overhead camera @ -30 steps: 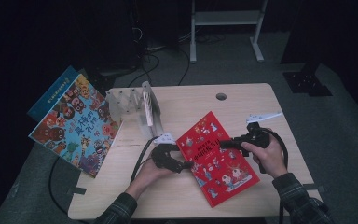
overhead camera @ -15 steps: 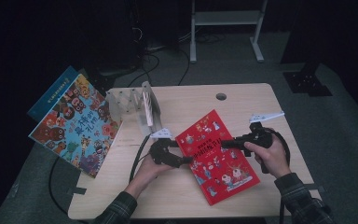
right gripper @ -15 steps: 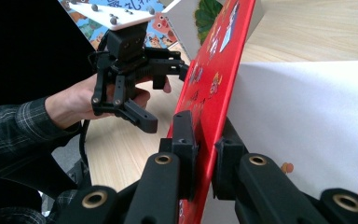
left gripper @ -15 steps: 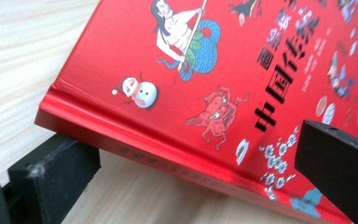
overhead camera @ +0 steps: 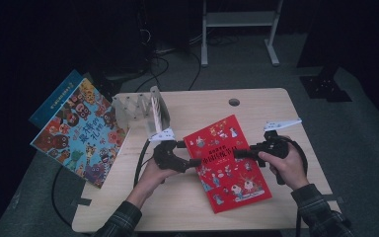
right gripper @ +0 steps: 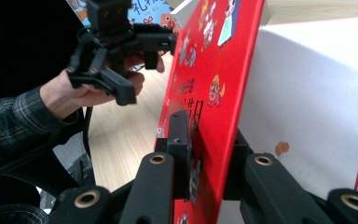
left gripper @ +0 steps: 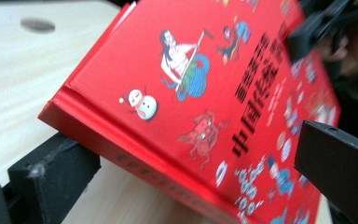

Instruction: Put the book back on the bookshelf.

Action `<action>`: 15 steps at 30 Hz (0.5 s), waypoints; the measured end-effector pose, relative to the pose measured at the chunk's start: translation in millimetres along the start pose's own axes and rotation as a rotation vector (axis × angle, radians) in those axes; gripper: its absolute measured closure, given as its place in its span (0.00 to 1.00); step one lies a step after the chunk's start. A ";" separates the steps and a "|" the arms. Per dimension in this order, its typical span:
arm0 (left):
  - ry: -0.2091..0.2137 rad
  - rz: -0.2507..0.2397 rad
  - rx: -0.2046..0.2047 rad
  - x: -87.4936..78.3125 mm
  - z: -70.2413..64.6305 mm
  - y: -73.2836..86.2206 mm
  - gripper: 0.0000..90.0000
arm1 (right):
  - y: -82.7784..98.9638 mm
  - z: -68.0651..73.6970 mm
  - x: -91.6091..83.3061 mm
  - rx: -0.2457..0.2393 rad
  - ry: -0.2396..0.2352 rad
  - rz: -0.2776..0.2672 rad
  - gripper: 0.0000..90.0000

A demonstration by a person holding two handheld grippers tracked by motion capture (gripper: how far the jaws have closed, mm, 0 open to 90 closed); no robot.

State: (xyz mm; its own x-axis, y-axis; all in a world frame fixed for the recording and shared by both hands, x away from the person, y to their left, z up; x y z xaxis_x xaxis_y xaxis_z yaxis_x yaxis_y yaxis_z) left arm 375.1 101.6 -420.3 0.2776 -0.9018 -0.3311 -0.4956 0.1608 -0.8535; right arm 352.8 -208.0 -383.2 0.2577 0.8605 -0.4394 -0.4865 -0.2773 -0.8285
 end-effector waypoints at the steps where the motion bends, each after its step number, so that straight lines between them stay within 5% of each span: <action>1: 0.002 -0.005 0.001 -1.6 -1.8 -1.9 0.00 | -0.1 1.0 -0.1 -0.006 0.001 -0.001 0.86; 15: 0.051 -0.112 0.052 -20.7 -21.5 -30.0 0.00 | 2.3 15.8 4.9 -0.059 0.097 -0.034 0.79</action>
State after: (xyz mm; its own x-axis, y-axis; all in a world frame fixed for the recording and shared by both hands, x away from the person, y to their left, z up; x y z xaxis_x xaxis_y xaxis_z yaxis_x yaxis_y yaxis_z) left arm 366.5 106.8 -379.1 0.2863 -0.9342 -0.2129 -0.4205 0.0772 -0.9040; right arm 339.8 -197.7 -381.7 0.3541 0.8252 -0.4401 -0.4267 -0.2762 -0.8612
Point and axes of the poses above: each handheld gripper's, and its own axes: x roughly forward along the jaws, y roughly out of its underside, z roughly to its left, the point moved 2 cm from there along x, roughly forward along the jaws, and after that the axes turned 7 degrees about -x, right-handed, at the moved point
